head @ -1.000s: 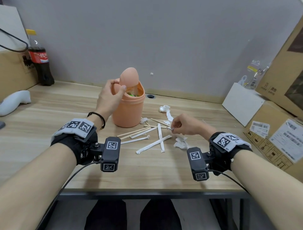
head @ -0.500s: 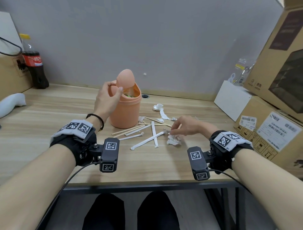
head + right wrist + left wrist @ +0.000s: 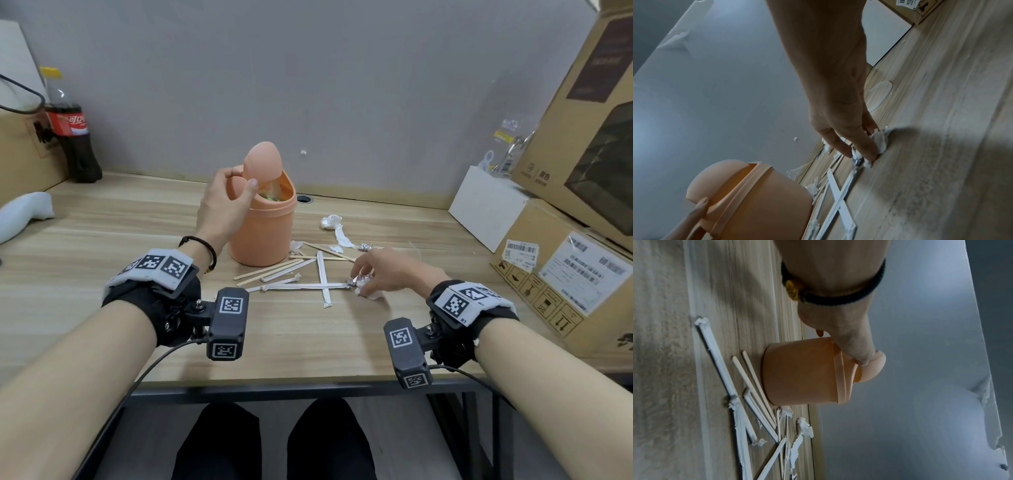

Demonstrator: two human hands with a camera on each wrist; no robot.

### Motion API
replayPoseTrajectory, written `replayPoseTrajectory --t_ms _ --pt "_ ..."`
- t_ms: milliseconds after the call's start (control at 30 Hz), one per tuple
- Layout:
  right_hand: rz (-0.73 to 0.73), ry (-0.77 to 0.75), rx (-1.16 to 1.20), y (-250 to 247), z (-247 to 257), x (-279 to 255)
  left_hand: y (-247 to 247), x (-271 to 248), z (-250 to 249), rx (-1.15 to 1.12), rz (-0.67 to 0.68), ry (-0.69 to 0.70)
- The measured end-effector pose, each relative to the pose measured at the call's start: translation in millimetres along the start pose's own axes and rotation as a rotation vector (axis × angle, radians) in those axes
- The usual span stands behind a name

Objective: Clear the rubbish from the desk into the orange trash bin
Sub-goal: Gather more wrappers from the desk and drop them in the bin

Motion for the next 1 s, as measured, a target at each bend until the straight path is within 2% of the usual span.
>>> replayPoseTrajectory --t_ms 200,500,667,833,1000 --pt "-0.11 0.032 0.017 -7 -7 -1 0 1 1 0.003 0.01 0.009" --pt "-0.154 0.018 0.031 -15 -9 -5 -2 0 -2 0.006 0.024 0.018" --pt "-0.3 0.005 0.28 -64 -5 -5 -1 1 0 0.01 0.046 0.016" --pt "-0.545 -0.066 0.516 -121 37 -5 0 0 -1 -0.001 0.037 0.023" --pt "-0.618 -0.156 0.672 -141 85 4 -2 1 1 -0.001 0.034 0.023"
Point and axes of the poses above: each hand's wrist, its own x-axis towards the middle knuckle, its own y-axis out of the palm, z = x × y, the point moved 9 cm from there along x, towards the middle knuckle, and after that the axes turned 3 degrees about y, right-handed, at the moved point
